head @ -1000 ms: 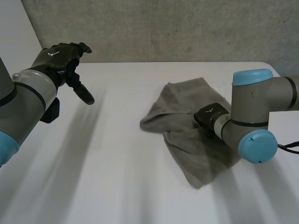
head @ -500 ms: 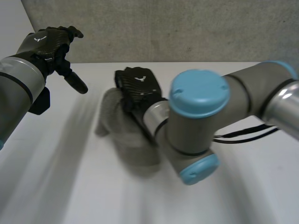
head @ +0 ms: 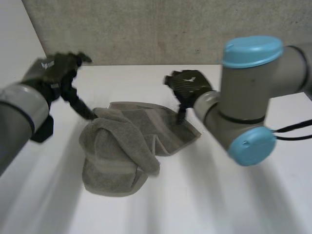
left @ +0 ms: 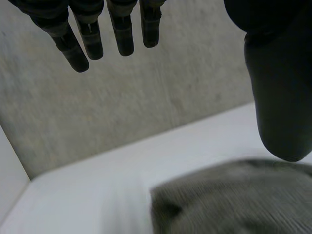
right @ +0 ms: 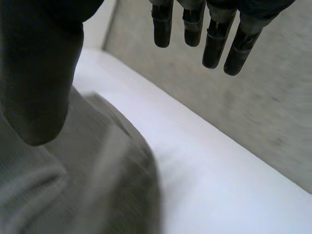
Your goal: Fold the towel.
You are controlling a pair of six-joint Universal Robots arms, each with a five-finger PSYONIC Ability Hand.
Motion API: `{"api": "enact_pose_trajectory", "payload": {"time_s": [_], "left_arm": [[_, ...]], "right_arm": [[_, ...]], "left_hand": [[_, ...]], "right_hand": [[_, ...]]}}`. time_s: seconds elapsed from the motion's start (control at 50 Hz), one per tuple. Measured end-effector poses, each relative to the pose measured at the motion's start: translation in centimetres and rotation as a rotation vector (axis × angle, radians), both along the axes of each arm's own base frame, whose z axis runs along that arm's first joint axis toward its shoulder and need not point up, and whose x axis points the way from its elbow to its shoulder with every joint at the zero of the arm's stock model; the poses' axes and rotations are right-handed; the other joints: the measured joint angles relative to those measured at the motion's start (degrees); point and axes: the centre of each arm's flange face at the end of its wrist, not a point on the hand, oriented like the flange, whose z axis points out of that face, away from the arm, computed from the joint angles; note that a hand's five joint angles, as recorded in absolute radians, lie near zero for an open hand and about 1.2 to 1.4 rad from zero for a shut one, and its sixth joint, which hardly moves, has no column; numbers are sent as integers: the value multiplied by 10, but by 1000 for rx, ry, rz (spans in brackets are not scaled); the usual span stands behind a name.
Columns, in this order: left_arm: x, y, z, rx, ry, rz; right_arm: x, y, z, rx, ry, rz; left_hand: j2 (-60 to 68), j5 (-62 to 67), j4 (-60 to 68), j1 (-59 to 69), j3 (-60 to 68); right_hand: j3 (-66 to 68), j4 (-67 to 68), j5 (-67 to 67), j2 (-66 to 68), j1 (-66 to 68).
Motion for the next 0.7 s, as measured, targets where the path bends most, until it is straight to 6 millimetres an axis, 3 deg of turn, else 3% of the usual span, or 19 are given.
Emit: {"api": "enact_pose_trajectory", "payload": {"time_s": [0.08, 0.18, 0.38, 0.54, 0.7], "left_arm": [[3, 25, -23, 79, -36, -27], [5, 60, -55, 179, -90, -82], [-3, 106, -98, 318, -179, -204], [-14, 102, -122, 404, -211, -242], [-26, 80, -144, 414, -204, -230]], "right_arm": [[-25, -9, -13, -11, 131, -29], [-40, -2, -40, 42, 232, -10], [-38, 22, -79, 160, 176, 81], [-27, 19, -94, 192, 70, 79], [-10, 16, -108, 205, 31, 92]], "left_hand": [[1, 8, 0, 1, 1], [2, 20, 0, 1, 1], [9, 31, 1, 2, 7], [8, 30, 0, 1, 7], [7, 25, 0, 0, 6]], "right_hand": [[0, 0, 0, 0, 0], [0, 0, 0, 0, 0], [20, 13, 28, 21, 29], [63, 58, 83, 58, 72], [70, 66, 91, 58, 79]]}}
